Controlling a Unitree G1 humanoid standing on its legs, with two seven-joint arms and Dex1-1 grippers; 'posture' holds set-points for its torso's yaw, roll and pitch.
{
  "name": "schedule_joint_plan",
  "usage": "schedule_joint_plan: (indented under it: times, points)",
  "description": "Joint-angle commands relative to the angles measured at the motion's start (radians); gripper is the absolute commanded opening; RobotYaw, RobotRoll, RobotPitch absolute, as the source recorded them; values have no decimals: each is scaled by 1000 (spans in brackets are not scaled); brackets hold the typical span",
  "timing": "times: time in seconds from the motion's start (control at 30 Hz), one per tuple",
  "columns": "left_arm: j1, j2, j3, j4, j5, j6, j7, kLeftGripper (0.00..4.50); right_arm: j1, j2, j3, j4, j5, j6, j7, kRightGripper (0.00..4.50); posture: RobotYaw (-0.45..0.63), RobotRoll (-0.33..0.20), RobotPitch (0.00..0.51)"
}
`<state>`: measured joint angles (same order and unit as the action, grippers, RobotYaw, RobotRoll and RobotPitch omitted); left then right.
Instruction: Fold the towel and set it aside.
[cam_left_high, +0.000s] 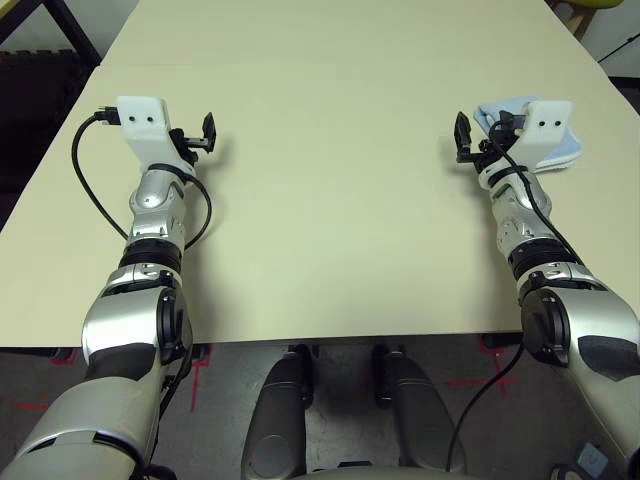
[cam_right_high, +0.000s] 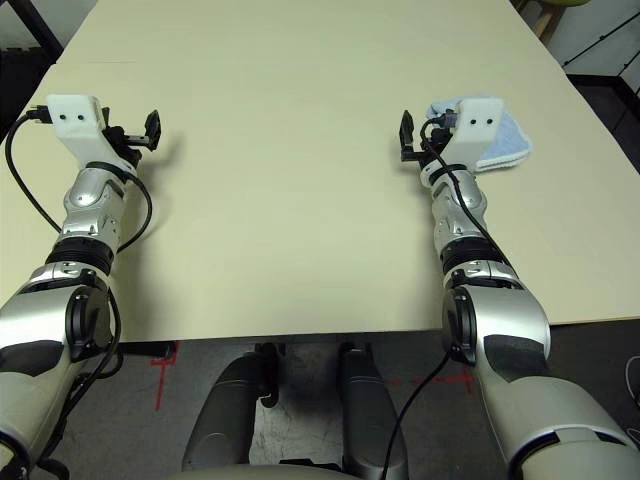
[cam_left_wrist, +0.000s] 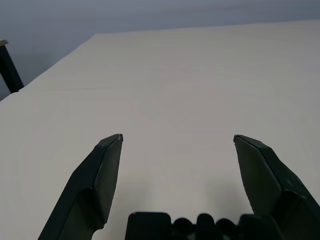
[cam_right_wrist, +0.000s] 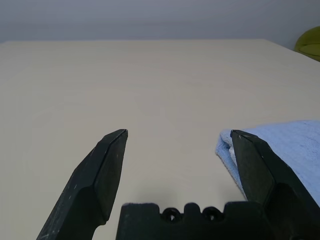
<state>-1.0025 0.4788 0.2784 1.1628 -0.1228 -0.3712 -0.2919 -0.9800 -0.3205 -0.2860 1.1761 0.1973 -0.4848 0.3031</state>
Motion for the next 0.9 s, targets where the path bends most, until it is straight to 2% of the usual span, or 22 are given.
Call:
schedule_joint_plan:
  times: [0.03, 0.27, 0.53, 0.77, 0.9]
  points:
    - [-1, -5, 17, 21, -26, -1, -40, 4500, 19, -10, -34, 21, 26, -15, 15, 4470, -10, 0, 196]
    - [28, -34, 4, 14, -10, -10, -49, 4500, 32, -35, -53, 22, 30, 5, 43, 4470, -29, 0, 212]
    - [53, -10, 9, 3, 4, -28, 13, 4500, 2, -36, -39, 34, 15, 40, 69, 4470, -9, 0, 200]
    - [63, 2, 15, -1, -6, -20, -17, 4500, 1, -51, -38, 32, 2, 47, 72, 4470, -40, 0, 205]
    - [84, 17, 28, -5, -19, -16, -28, 4500, 15, -49, -37, 23, -2, 41, 71, 4470, -37, 0, 191]
